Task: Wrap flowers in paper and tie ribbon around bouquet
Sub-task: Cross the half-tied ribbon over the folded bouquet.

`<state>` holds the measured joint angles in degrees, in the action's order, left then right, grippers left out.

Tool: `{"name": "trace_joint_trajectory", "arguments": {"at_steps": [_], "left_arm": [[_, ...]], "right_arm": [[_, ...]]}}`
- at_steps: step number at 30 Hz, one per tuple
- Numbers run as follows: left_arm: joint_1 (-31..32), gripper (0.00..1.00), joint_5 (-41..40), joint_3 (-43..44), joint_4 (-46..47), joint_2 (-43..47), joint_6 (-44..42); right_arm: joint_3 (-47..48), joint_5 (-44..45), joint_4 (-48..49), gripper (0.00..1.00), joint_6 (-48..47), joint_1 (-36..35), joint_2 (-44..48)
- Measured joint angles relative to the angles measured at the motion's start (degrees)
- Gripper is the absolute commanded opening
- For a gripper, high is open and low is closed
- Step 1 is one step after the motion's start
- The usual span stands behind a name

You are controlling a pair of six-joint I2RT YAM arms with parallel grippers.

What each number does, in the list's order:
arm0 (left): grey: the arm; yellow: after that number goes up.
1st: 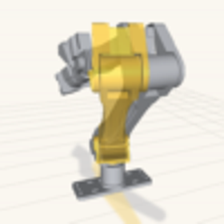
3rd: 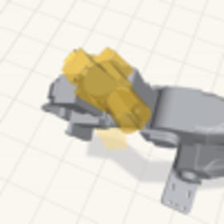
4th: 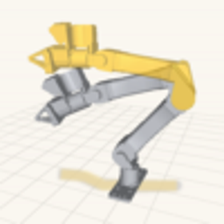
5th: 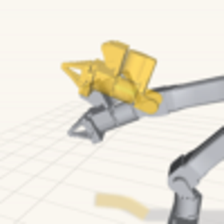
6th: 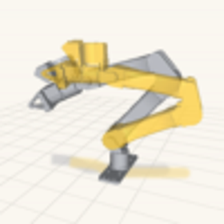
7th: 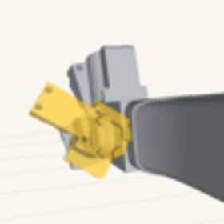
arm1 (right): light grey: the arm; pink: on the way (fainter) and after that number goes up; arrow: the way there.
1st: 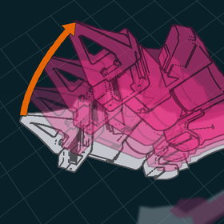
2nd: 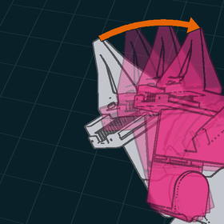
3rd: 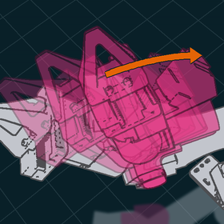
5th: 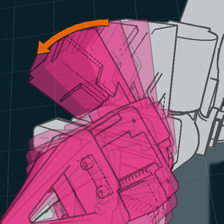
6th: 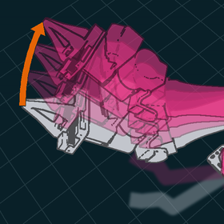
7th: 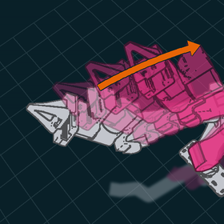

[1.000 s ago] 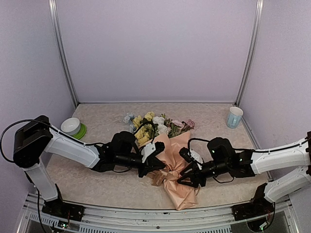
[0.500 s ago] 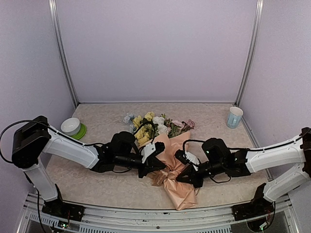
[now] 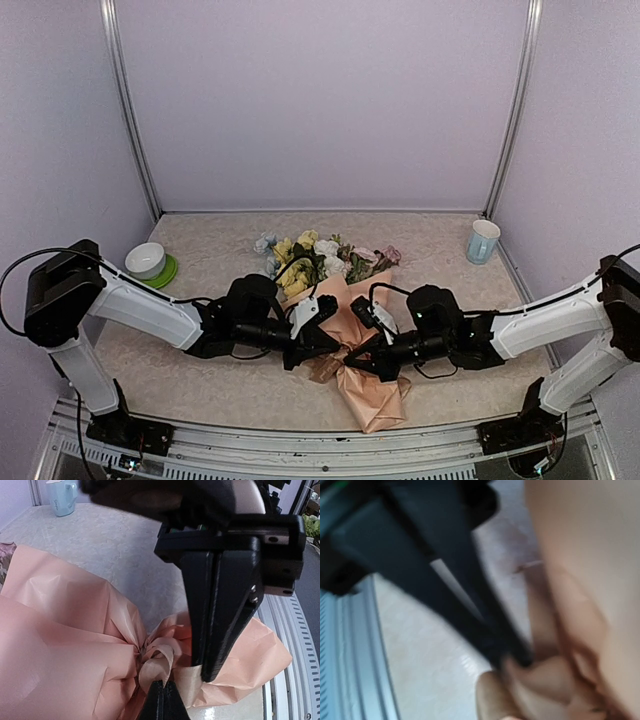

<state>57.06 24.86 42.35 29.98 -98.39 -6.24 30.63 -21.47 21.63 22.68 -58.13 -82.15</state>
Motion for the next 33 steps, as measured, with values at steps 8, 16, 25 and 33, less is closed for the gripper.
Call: {"name": "trace_joint_trajectory", "arguments": {"at_steps": [8, 16, 25, 33], "left_arm": [[0.0, 0.0, 0.9, -0.9, 2.1, 0.0, 1.1], [0.6, 0.0, 2.1, -3.0, 3.1, 0.1, 1.7], [0.9, 0.0, 1.0, -2.8, 3.8, 0.0, 2.0], [0.9, 0.0, 0.6, -1.9, 2.9, -1.0, 2.4]], "right_arm": [[0.7, 6.8, 4.2, 0.0, 6.2, -0.4, -2.8], [0.7, 10.4, 8.7, 0.0, 9.7, -0.4, -5.9], [0.8, 9.5, 8.6, 0.11, 9.3, -0.4, -8.3], [1.4, 10.4, 3.4, 0.3, 7.2, -0.4, -4.3]]}}
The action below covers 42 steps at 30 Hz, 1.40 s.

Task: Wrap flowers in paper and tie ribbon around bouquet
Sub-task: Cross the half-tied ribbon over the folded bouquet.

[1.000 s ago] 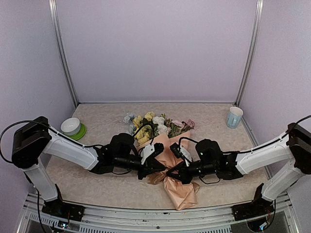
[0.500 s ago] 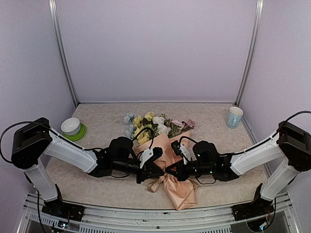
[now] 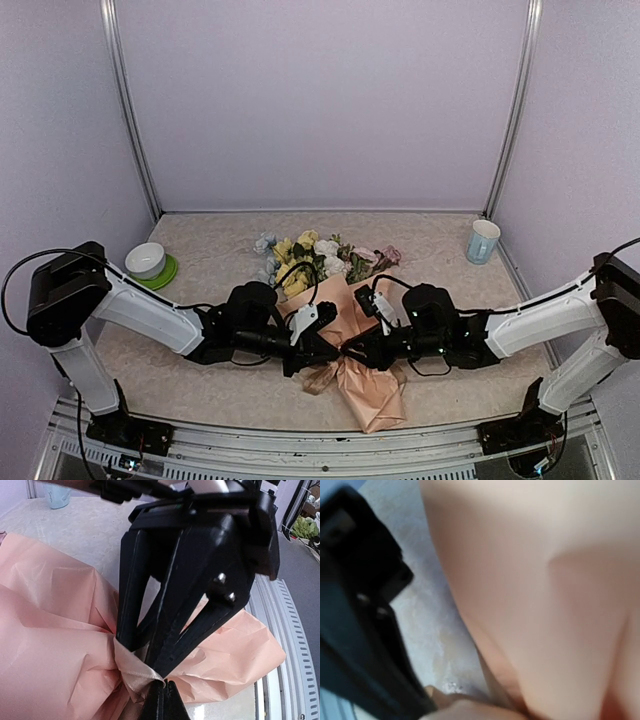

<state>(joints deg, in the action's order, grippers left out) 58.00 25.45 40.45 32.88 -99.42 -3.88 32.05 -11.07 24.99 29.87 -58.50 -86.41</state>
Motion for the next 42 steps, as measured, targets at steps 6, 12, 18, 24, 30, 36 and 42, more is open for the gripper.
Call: {"name": "trace_joint_trajectory", "arguments": {"at_steps": [6, 12, 18, 24, 30, 36, 42], "left_arm": [[0.0, 0.0, 0.0, 0.0, -0.3, -0.1, 0.0], [0.0, 0.0, 0.0, 0.0, -0.5, -0.8, 0.0], [0.0, 0.0, 0.0, 0.0, -0.6, -0.9, 0.1], [0.0, 0.0, 0.0, 0.0, -1.3, -0.9, 0.3], [0.0, 0.0, 0.0, 0.0, -1.4, -0.9, 0.5], [0.0, 0.0, 0.0, 0.1, -1.4, -0.9, 0.5], [0.0, 0.0, -0.1, 0.1, -1.4, -0.9, 0.6]], "right_arm": [[1.1, 0.6, -6.0, 0.37, -1.5, 0.0, 5.9], [1.7, -0.1, -13.6, 0.45, -4.4, 0.4, 8.4], [2.0, 0.5, -21.7, 0.37, -9.7, 2.2, 8.6], [2.7, 0.8, -23.3, 0.24, -14.3, 3.5, 7.3], [4.1, 0.6, -23.3, 0.1, -16.8, 3.5, 4.9], [4.5, -0.8, -22.6, 0.04, -17.7, 3.5, 4.4], [4.5, -4.1, -19.7, 0.08, -18.1, 3.5, 4.4]]}}
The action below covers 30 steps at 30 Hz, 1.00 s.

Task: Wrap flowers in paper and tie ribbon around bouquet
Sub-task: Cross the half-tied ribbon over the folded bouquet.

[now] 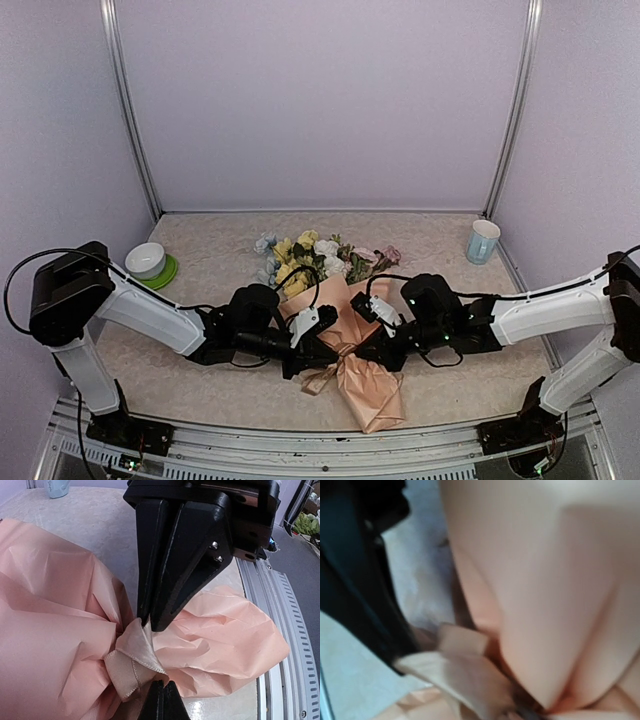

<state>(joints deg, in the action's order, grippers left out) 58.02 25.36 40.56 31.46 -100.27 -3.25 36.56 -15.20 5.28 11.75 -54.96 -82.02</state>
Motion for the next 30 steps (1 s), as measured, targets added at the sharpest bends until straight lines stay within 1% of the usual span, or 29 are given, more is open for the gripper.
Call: {"name": "trace_joint_trajectory", "arguments": {"at_steps": [3, 7, 15, 25, 27, 30], "left_arm": [[0.0, 0.0, -0.2, 0.0, 0.0, 0.0, 0.0], [0.0, 0.0, -0.2, 0.0, 0.0, 0.0, 0.0], [0.0, 0.0, 0.7, 0.0, 1.1, 0.0, 0.4], [0.3, 0.0, 2.1, 0.2, 2.1, -0.1, 0.5], [0.5, 0.0, 2.0, 0.2, 2.0, -0.3, 0.4], [0.8, 0.0, 1.1, 0.2, 1.5, -0.6, 0.0]], "right_arm": [[0.0, -1.4, 1.0, 0.06, 0.1, 0.0, -0.6], [0.0, -3.1, 1.7, 0.0, 0.6, 0.0, -1.7], [0.0, -5.9, 4.9, 0.0, 3.0, 0.0, -4.8], [0.0, -6.8, 14.9, 0.0, 9.8, 0.0, -8.6], [0.0, -6.9, 15.2, 0.02, 10.4, 0.0, -9.0], [0.0, -6.9, 14.6, 0.11, 11.0, 0.0, -9.1]]}}
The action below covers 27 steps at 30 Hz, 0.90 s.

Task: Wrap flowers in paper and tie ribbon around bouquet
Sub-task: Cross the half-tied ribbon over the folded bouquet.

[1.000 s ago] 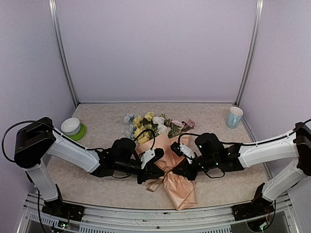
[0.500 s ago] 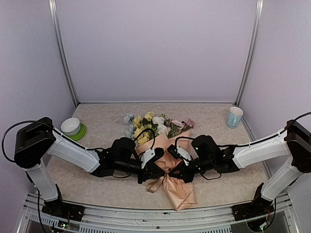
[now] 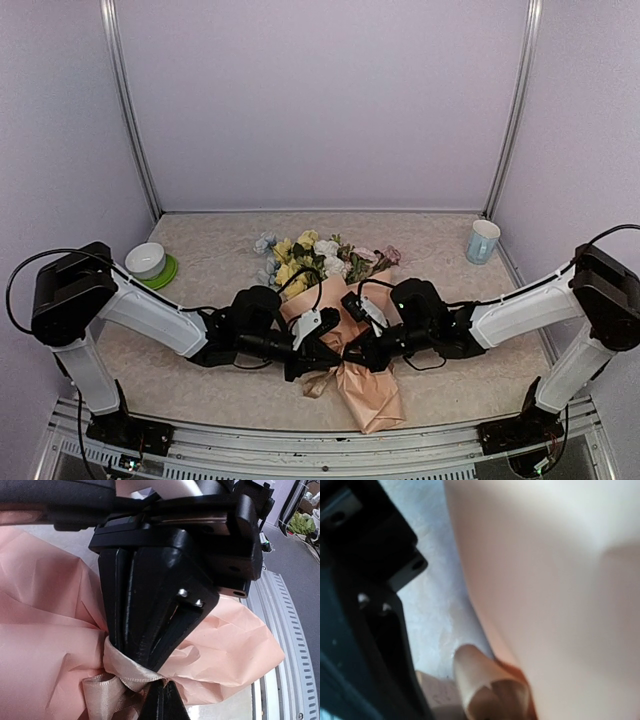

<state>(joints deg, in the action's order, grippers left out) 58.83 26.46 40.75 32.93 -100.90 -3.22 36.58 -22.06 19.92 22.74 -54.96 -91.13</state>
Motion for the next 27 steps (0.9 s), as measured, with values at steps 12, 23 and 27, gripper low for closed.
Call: {"name": "trace_joint_trajectory", "arguments": {"at_steps": [12, 23, 27], "left_arm": [[1.6, 0.07, -6.0, 0.2, -2.6, -2.7, -2.8], [1.9, 0.44, -8.1, -1.9, -2.2, 1.6, -2.8], [1.9, 0.49, -8.8, -3.1, -1.9, 6.0, -2.8]], "right_arm": [[1.0, -3.3, -13.8, 0.27, -1.0, 1.2, 9.5], [6.9, -7.5, -14.1, 0.23, -4.6, 3.6, 6.3], [9.4, -7.5, -15.1, 0.24, -7.3, 3.6, 4.4]]}}
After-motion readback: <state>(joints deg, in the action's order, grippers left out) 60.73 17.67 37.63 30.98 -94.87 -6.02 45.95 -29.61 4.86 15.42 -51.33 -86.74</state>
